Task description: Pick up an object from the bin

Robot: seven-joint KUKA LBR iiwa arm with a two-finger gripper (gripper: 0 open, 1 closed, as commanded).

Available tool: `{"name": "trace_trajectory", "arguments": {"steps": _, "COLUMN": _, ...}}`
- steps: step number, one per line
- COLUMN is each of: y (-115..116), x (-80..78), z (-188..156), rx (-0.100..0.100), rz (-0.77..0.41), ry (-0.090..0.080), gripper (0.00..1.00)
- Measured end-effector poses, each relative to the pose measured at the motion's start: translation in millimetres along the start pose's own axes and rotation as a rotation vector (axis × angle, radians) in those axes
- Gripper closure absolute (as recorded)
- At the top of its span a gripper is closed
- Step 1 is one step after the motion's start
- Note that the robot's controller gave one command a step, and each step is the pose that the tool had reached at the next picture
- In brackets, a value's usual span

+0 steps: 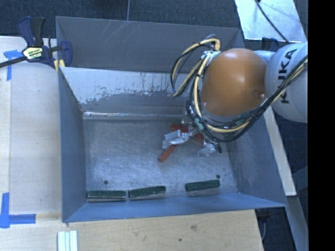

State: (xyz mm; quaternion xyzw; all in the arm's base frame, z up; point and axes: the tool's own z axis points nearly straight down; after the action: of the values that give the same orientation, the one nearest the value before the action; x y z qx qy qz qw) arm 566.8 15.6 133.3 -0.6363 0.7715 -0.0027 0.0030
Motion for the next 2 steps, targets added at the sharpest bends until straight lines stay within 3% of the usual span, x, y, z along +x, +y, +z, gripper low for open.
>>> {"name": "trace_trajectory", "arguments": {"steps": 1, "y": -59.5, "x": 10.9, "z": -41.0, "rx": -0.002, "rz": -0.314, "ry": -0.001, "gripper": 0.00}}
{"name": "trace_trajectory", "arguments": {"steps": 2, "y": 4.1, "x": -42.4, "z": 53.2, "rx": -0.016, "rz": -0.462, "ry": -0.005, "gripper": 0.00}}
